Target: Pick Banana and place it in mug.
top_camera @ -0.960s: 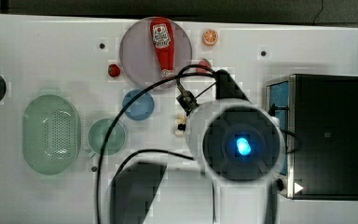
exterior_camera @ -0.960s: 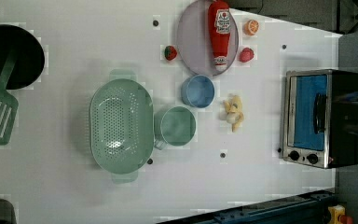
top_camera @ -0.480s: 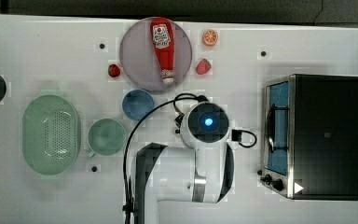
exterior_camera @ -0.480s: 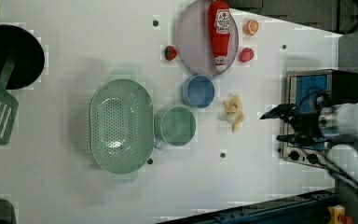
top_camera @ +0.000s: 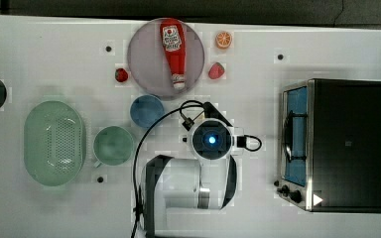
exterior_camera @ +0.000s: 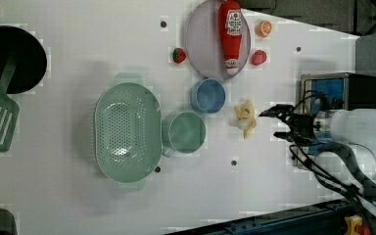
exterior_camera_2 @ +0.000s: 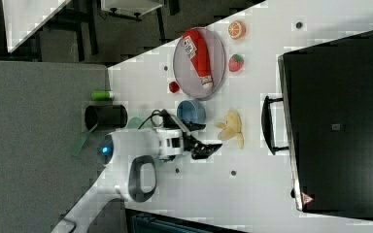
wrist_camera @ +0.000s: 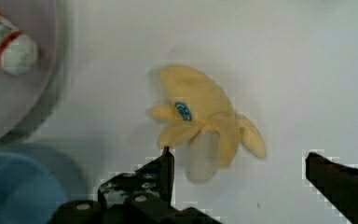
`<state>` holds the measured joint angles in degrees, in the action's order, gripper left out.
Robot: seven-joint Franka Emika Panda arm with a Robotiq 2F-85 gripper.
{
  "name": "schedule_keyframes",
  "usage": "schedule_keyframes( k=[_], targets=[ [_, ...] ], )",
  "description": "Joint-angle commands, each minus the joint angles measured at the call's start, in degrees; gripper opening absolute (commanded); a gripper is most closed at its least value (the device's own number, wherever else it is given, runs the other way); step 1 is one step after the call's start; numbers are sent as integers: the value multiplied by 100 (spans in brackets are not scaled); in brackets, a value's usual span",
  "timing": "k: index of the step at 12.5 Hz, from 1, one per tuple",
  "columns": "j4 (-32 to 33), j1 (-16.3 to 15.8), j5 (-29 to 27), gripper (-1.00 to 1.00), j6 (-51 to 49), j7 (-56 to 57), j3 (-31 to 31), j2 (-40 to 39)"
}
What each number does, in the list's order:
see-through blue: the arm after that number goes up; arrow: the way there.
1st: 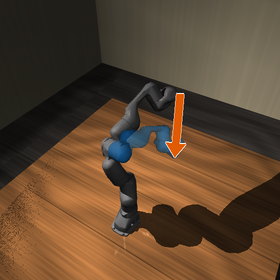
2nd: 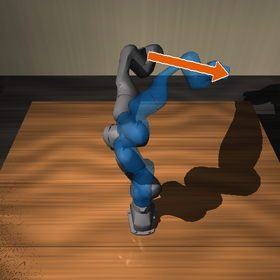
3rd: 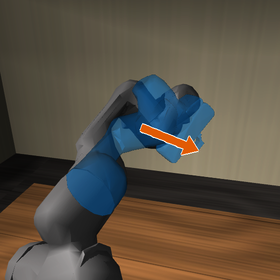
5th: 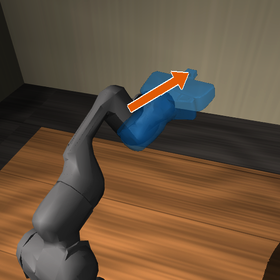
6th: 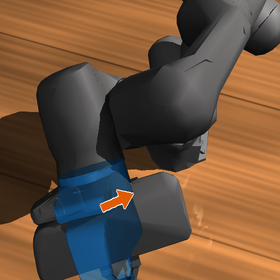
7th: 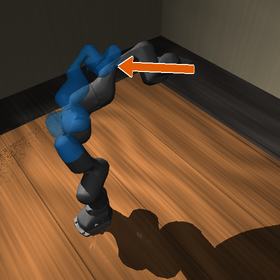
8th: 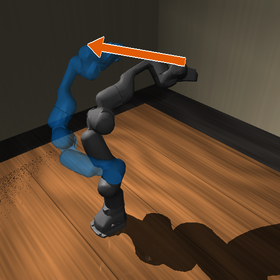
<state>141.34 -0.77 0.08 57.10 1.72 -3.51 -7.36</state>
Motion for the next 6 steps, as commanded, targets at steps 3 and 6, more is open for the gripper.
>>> schedule_keyframes(
  k=[3,6],
  targets=[
    [89,76,75,100,1011,164,14,-867],
    [88,74,75,100,1400,164,24,-1269]
  ],
)
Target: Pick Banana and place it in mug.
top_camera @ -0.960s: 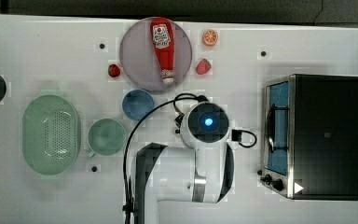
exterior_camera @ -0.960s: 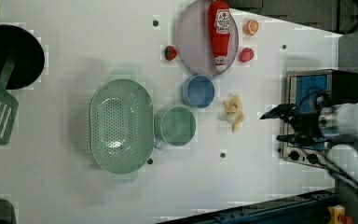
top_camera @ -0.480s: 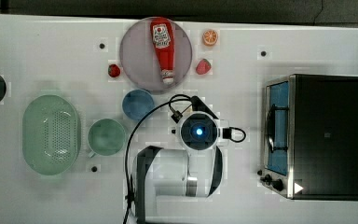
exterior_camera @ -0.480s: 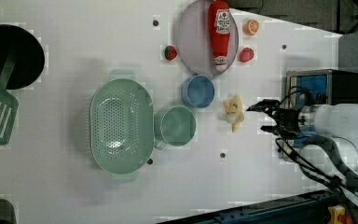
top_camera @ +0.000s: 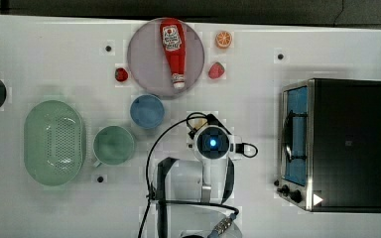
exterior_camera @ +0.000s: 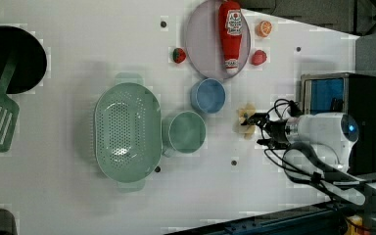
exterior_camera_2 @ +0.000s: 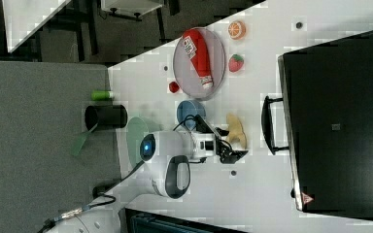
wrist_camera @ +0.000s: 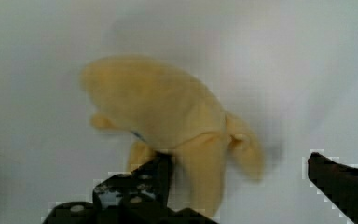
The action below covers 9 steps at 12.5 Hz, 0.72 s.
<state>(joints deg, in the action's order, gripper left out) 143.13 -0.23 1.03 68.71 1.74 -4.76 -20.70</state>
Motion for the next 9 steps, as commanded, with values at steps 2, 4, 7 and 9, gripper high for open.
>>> schedule_keyframes(
  k=[2,4,7,9],
  targets=[
    [-94,20,-20,93,494,162,172,-97],
    [-79,23,-20,45,600,161,192,-131],
    [-97,23,-20,-26,598,160,211,-70],
    [-91,25,-20,-32,563,159,211,38]
  ],
)
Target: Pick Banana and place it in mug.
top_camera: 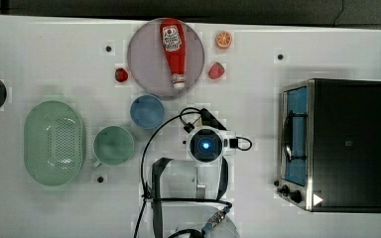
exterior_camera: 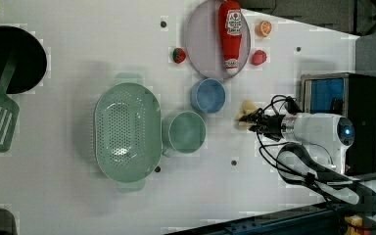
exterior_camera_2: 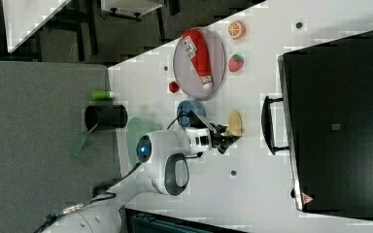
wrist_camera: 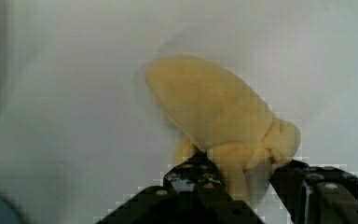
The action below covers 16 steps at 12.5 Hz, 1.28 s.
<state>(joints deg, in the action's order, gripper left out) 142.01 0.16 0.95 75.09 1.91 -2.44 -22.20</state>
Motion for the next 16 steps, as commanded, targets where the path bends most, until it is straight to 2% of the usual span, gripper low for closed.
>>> schedule_keyframes(
  k=[1,3,7,11,13,16],
  targets=[
    [20,-11,-14,-32,-114,124,-23,282],
    [-15,2,-53,-32,-401,-1,-42,623],
    [-302,33,-53,-32,-1885,-6,-26,1942],
    [-1022,38,-53,-32,-4251,-7,-41,3140],
    [-1482,28,-53,-32,-5146,-8,-14,3512],
    [-1886,-61,-57,-32,-5768,-148,273,3737]
  ],
)
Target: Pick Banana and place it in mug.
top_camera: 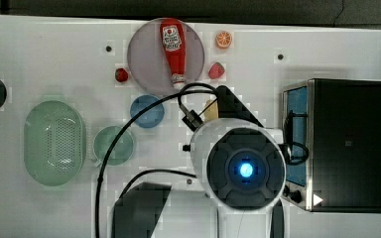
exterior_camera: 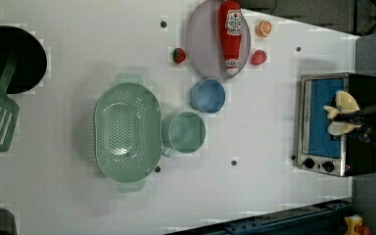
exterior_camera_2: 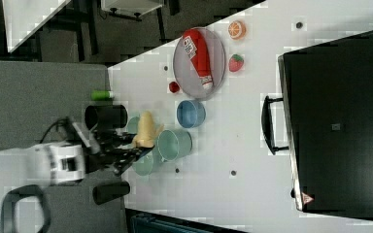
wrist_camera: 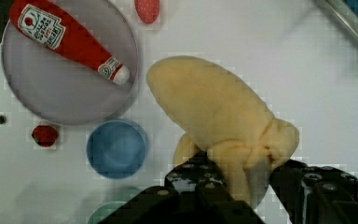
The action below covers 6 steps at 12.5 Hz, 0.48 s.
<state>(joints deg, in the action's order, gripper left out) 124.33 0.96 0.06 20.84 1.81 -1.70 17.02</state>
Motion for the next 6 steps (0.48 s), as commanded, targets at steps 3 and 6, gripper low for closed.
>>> schedule_keyframes(
  k=[3,6],
  targets=[
    [-273,-286,14,-32,-512,-1063,831,-168],
    [-231,-379,-129,-32,-503,-1880,1551,-234]
  ],
)
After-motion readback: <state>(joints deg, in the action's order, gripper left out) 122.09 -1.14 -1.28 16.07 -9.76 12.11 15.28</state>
